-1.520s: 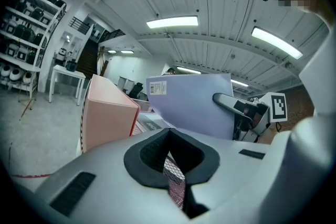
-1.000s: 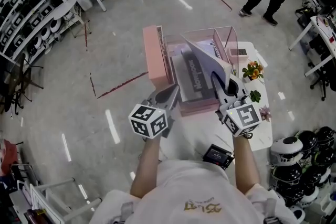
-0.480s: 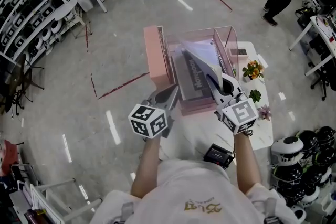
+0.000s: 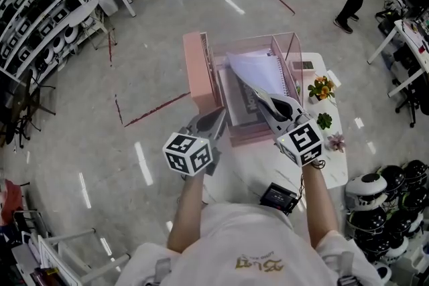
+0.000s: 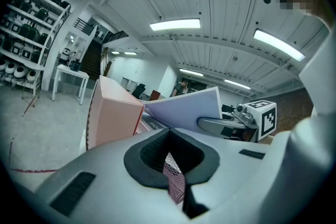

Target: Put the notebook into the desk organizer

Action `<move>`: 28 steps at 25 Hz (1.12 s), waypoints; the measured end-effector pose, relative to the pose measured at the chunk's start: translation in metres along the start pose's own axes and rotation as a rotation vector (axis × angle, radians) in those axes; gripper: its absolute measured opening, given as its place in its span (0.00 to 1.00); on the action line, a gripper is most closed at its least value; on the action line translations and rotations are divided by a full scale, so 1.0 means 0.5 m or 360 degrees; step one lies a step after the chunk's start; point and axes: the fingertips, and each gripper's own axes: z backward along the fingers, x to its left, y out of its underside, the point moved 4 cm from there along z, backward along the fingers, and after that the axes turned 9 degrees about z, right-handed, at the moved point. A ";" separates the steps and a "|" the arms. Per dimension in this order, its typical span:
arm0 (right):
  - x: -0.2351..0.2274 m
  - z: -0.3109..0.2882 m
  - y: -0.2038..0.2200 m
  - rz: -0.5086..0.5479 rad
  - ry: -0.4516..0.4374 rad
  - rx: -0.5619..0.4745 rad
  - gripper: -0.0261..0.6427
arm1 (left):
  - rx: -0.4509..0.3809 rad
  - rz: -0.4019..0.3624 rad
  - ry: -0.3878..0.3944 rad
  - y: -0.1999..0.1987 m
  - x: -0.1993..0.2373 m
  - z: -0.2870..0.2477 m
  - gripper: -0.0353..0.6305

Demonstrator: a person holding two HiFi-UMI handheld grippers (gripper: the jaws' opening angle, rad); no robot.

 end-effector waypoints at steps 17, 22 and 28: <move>0.060 -0.028 0.036 0.0084 -0.0424 0.0264 0.36 | 0.0000 0.0042 -0.0011 0.003 0.014 0.009 0.08; 0.081 -0.030 0.047 0.0116 -0.0571 0.0339 0.47 | 0.0000 0.0059 -0.0003 0.006 0.014 0.010 0.08; 0.100 -0.029 0.048 0.0137 -0.0627 0.0342 0.55 | 0.0000 0.0084 0.0009 0.007 0.020 0.015 0.08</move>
